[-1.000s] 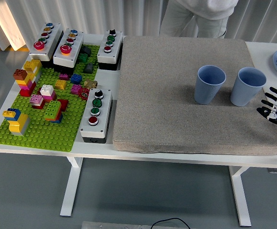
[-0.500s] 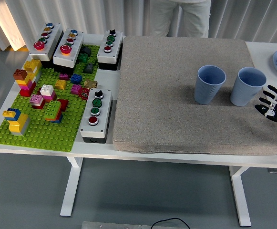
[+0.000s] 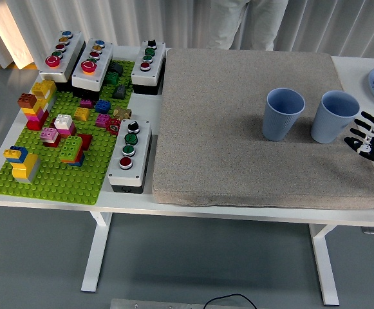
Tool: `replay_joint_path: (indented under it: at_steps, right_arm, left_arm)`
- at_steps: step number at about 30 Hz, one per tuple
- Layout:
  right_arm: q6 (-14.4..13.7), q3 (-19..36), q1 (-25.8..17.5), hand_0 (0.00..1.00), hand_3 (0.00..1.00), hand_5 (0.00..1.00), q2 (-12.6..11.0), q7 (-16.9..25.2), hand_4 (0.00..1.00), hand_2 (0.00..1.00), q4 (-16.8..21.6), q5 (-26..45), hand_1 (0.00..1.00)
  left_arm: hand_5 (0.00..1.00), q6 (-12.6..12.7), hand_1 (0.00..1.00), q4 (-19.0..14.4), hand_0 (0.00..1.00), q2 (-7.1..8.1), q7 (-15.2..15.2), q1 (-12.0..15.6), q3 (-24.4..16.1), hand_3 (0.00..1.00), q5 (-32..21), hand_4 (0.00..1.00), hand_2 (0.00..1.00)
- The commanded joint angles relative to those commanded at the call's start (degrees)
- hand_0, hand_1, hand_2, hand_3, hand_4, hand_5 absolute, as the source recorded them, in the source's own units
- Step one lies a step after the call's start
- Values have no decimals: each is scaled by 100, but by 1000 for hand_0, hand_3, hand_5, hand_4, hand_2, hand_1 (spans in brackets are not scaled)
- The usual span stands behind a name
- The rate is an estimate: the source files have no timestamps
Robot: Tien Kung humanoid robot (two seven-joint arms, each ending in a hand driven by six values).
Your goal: Pick cup pour cup place
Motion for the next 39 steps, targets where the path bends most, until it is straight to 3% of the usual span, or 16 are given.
replay_joint_path:
  at_steps: [39]
  right_arm:
    - [-24,-280,436,897,910,201,74,83,803,887,-303,128,844]
  left_arm:
    - [942,-9,775,0,733,-1,-5,-49,-37,658,81,532,833]
